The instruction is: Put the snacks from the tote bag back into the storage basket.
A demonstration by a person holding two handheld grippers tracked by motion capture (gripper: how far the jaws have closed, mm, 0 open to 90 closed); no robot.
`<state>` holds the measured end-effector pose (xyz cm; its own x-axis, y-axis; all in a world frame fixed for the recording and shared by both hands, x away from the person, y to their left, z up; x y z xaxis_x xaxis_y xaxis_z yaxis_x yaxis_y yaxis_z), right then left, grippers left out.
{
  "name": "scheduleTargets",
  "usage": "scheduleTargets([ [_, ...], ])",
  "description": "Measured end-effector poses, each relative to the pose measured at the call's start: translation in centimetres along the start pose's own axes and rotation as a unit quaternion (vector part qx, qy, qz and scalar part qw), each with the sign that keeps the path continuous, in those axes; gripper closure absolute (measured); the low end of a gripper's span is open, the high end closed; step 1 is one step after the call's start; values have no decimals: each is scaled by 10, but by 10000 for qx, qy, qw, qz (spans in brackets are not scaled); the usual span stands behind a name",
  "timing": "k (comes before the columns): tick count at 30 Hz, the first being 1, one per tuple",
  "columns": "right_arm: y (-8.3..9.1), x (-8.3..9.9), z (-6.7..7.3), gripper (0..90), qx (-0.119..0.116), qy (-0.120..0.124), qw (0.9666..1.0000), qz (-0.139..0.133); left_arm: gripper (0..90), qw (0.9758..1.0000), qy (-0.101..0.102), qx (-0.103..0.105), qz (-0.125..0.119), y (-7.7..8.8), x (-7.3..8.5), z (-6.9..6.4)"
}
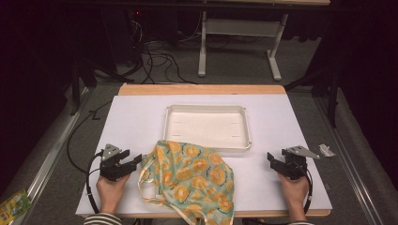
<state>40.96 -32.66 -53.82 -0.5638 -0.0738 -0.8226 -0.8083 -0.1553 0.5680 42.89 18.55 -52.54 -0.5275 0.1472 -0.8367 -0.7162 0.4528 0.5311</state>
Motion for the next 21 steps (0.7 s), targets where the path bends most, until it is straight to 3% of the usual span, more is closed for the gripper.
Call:
scheduleTargets([
  [14,0,0,0,354,-7,11,10000,7,420,9997,-70,251,-4,9,-1,-15],
  [21,0,0,1,353,-2,7,10000,18,418,9991,-222,371,-43,19,-5,-27],
])
Point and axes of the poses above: each handheld gripper's, and its own axes: y roughly backward along the jaws, x roughly out of its underside, z roughly to its left, the point moved 10 cm from there along -y, roughly forward along the jaws, and after that the axes turned 2 degrees about -z, right-handed, at the moved point
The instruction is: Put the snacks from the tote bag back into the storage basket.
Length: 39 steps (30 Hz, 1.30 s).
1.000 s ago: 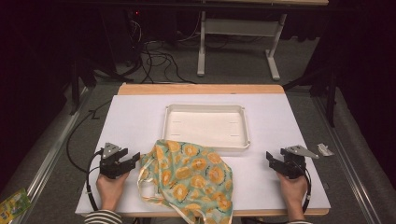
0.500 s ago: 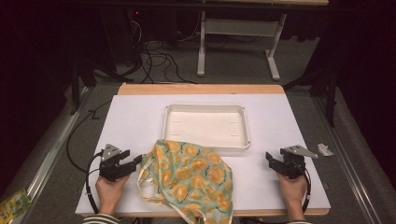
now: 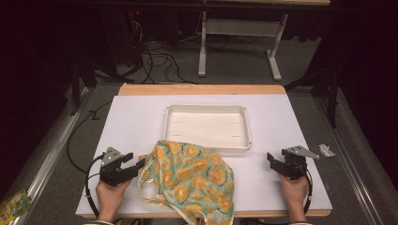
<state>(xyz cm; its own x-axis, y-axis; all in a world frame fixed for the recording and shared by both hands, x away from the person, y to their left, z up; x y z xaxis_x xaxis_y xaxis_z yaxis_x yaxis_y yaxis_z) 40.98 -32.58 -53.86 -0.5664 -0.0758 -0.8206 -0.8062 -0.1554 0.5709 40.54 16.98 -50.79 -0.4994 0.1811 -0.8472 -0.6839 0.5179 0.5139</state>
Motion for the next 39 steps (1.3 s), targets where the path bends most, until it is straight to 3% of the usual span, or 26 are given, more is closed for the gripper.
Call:
scheduleTargets([
  [7,0,1,0,350,-1,-5,10000,38,414,9996,-228,144,124,2,2,-16],
  [17,-1,1,1,352,0,49,10000,47,441,9984,-366,225,370,-7,10,-27],
  [20,-1,1,1,361,-16,48,10000,53,496,9980,-348,265,464,-11,13,-30],
  [27,0,1,3,369,-21,112,9999,39,727,9966,-289,470,613,-18,16,-32],
  [32,0,1,5,377,-29,223,9997,69,868,9962,-286,578,591,-18,16,-34],
  [39,-3,3,7,352,-135,275,9993,228,900,9947,-491,796,437,-16,14,-45],
])
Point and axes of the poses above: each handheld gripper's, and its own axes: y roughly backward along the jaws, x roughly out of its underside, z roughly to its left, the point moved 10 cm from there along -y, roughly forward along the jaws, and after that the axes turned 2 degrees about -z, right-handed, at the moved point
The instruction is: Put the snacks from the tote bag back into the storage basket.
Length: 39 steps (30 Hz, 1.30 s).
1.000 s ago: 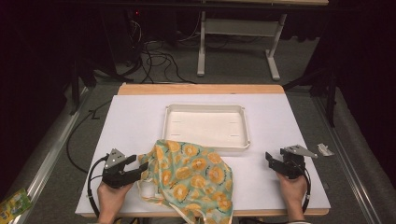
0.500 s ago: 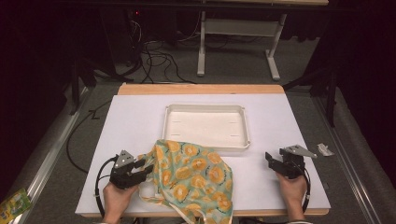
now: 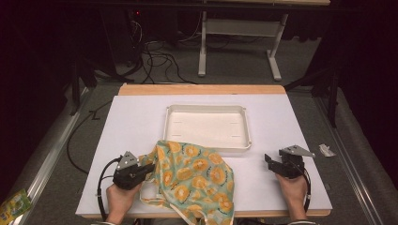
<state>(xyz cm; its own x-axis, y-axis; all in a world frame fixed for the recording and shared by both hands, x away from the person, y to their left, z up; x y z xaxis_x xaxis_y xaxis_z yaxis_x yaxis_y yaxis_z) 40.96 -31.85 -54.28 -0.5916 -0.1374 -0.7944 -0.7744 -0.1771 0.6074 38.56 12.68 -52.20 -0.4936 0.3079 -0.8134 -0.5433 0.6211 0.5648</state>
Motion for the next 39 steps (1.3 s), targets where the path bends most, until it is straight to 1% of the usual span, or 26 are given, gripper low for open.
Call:
scheduleTargets([
  [3,-1,1,1,363,-43,20,10000,81,900,9999,-9,90,-77,1,-2,-3],
  [6,0,0,0,375,-49,4,10000,46,900,9998,42,159,-133,2,-4,-4],
  [8,2,-1,1,373,-96,-128,9999,-3,900,9996,49,194,-176,2,-6,-5],
  [10,3,-2,2,375,-120,-137,9998,-35,900,9996,45,206,-191,2,-6,-6],
  [12,6,-2,7,412,-165,-100,9998,-89,900,9994,42,240,-227,3,-7,-8],
  [13,7,-3,11,452,-226,-42,9997,-101,900,9994,26,248,-238,3,-7,-8],
  [14,10,-3,21,482,-440,42,9990,-56,900,9993,12,273,-250,3,-9,-10],
  [15,12,-3,26,501,-547,87,9985,-34,900,9993,-5,277,-243,3,-9,-11],
  [16,13,-4,30,513,-612,147,9980,-19,900,9993,-5,277,-243,3,-9,-11],
  [17,13,-4,30,513,-612,147,9980,-19,900,9992,14,292,-270,3,-10,-12],
  [18,16,-5,39,525,-748,210,9970,-26,900,9990,18,327,-299,3,-12,-14],
  [19,16,-5,39,525,-748,210,9970,-26,900,9990,18,327,-299,3,-12,-14],
  [20,20,-8,48,527,-862,297,9958,-77,900,9989,-12,330,-319,3,-13,-15],
  [21,22,-9,52,527,-907,293,9954,-134,900,9989,-9,347,-328,3,-13,-16],
  [23,24,-11,55,526,-965,308,9947,-176,900,9988,-2,361,-340,3,-14,-16],
  [24,27,-13,61,517,-1067,360,9934,-215,900,9986,9,393,-366,2,-16,-17],
  [25,27,-13,61,517,-1067,360,9934,-215,900,9986,9,393,-366,2,-16,-17],
  [27,33,-18,73,501,-1273,430,9904,-318,900,9985,-26,404,-374,1,-17,-19],
  [30,39,-22,84,498,-1399,533,9880,-392,900,9983,-9,434,-377,0,-18,-21],
  [31,39,-22,84,498,-1399,533,9880,-392,900,9983,-9,434,-377,0,-18,-21],
  [33,46,-26,96,495,-1537,636,9850,-450,900,9984,-39,429,-375,-1,-19,-22],
  [34,48,-26,100,492,-1615,624,9839,-454,900,9983,-44,440,-386,-1,-20,-23],
  [35,48,-26,100,492,-1615,624,9839,-454,900,9983,-44,440,-386,-1,-20,-23],
  [37,54,-31,110,490,-1756,658,9808,-529,900,9982,-57,449,-389,-2,-21,-24],
  [38,54,-31,110,490,-1756,658,9808,-529,900,9982,-57,449,-389,-2,-21,-24],
  [39,56,-32,113,490,-1805,675,9798,-537,900,9982,-71,459,-385,-2,-21,-25],
])
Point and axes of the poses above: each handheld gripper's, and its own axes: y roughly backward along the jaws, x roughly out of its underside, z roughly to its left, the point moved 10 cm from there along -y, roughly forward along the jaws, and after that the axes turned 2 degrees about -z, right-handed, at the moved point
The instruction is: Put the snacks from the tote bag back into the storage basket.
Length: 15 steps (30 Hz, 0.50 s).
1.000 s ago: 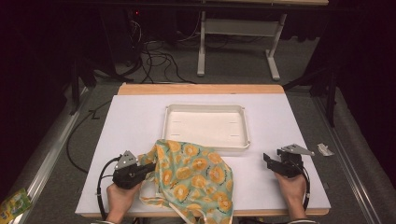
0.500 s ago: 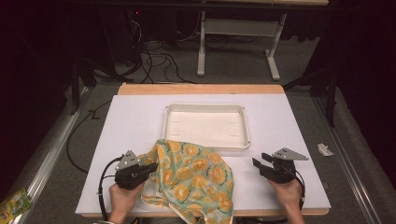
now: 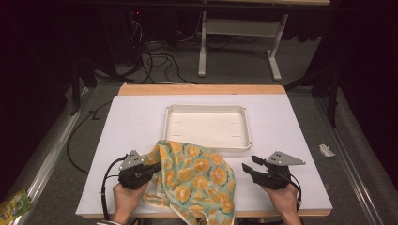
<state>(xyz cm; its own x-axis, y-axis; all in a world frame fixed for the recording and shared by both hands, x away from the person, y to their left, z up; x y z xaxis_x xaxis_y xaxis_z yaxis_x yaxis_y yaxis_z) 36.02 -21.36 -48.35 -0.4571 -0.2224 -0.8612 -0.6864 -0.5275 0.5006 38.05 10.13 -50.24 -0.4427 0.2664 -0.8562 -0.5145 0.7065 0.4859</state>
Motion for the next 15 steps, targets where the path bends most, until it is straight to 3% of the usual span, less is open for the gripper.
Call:
scheduleTargets([
  [3,-2,-6,11,497,-261,-45,9996,-57,900,10000,20,22,-18,-1,-1,-1],
  [10,-6,-12,25,499,-443,4,9990,-79,900,10000,16,60,-37,-3,-2,-3],
  [15,-11,-19,44,495,-654,194,9977,-19,900,9999,19,89,-47,-4,-4,-6],
])
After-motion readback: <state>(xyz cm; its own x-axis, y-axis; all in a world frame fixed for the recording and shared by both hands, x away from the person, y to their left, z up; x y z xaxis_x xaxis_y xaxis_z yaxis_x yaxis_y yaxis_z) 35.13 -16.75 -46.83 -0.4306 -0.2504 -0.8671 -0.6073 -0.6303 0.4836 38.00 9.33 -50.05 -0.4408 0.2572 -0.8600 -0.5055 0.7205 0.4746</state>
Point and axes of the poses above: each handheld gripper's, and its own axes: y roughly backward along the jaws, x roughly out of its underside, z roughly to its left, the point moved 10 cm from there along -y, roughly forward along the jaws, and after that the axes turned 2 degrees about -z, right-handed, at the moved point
